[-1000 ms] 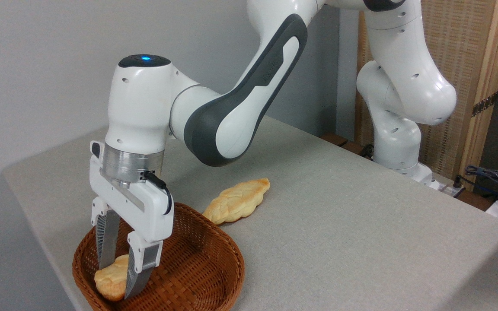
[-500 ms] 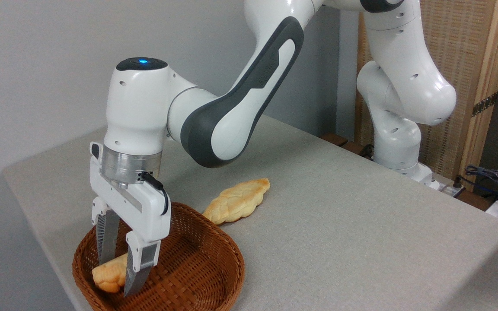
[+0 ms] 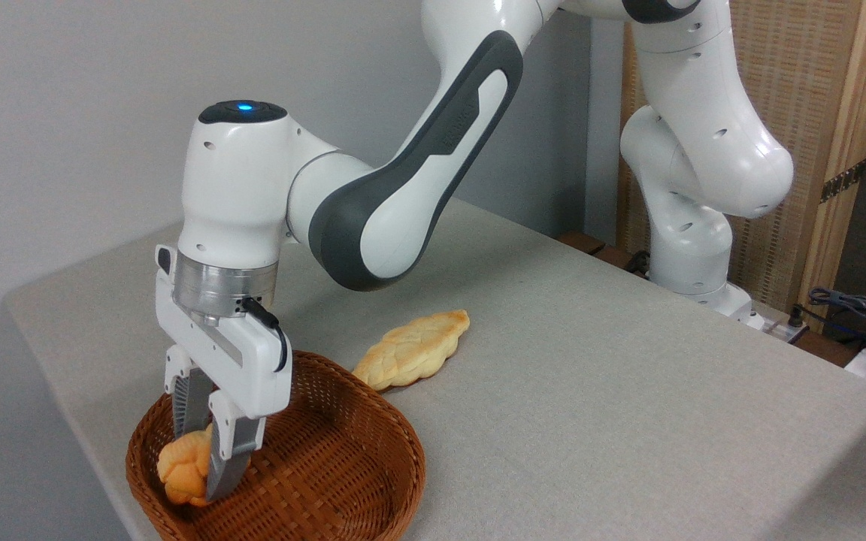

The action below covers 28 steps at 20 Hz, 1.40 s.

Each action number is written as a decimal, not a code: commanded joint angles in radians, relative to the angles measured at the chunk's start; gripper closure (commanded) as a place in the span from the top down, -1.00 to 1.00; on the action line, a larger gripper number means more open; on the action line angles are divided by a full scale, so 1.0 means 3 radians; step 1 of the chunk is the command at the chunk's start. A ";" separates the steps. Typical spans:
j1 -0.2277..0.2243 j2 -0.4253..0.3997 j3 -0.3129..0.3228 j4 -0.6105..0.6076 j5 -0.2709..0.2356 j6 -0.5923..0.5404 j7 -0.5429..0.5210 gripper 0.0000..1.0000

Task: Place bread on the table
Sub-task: 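Lift the bun out of the basket and carry it beside the roll, then release the bun onto the table and raise the open gripper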

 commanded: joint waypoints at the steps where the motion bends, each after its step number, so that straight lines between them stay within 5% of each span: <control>1: -0.0006 -0.0014 -0.0005 0.0006 -0.0030 -0.0008 -0.0024 -0.32; 7: -0.0006 -0.0187 -0.0010 0.0011 -0.0035 -0.0335 -0.0029 -0.29; 16: -0.0001 -0.0816 -0.0020 -0.0025 -0.0045 -0.1449 -0.0024 -0.17; 23: -0.0001 -0.1210 0.0011 -0.0387 -0.0045 -0.2165 -0.0003 -0.13; 28: -0.0001 -0.1455 0.0016 -0.0668 -0.0045 -0.2340 -0.0003 -0.11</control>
